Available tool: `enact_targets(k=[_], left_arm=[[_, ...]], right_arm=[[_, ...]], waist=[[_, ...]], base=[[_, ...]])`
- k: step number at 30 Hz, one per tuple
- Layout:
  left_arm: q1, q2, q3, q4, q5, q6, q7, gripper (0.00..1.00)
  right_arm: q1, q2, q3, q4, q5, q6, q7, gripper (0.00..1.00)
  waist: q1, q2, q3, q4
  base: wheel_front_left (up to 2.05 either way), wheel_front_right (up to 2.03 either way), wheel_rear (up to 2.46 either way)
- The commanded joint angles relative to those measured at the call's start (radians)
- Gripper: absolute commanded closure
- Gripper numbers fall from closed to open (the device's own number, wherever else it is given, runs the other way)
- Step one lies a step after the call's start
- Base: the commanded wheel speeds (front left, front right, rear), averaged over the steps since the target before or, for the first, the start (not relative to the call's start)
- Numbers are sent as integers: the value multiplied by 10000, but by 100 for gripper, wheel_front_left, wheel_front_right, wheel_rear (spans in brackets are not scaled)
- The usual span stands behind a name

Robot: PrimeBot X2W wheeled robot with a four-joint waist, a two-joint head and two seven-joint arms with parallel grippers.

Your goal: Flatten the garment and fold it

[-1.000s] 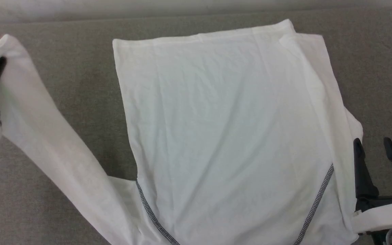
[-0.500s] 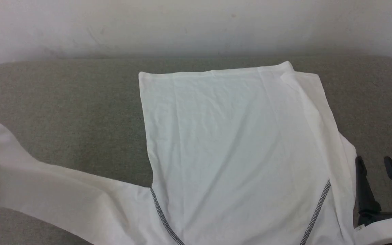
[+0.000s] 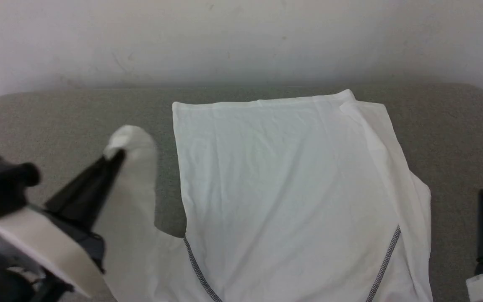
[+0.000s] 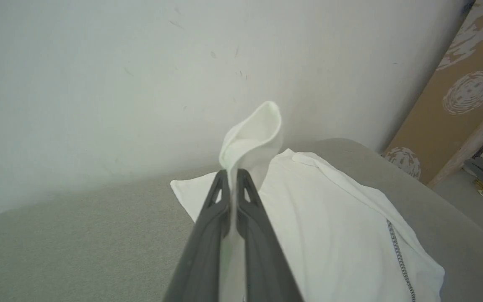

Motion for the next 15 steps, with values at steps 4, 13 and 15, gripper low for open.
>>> enact_targets(k=[4, 13, 15], left_arm=[[-1904, -1423, -2183, 90, 844, -164, 1046, 100], [-4448, -6575, -6328, 4065, 2825, -549, 1258, 100], [-4710, -7464, -6778, 5062, 3038, -701, 905, 100]], right_arm=[[-193, 5, -485, -220, -41, -7, 44, 0], [-196, 5, -1130, -667, -97, -7, 306, 0], [-254, 5, -1102, -722, -103, -7, 348, 0]], waist=[[0, 0, 51, -186], [0, 0, 387, -395], [0, 0, 533, -499]], base=[[0, 0, 0], [0, 0, 0], [0, 0, 0]])
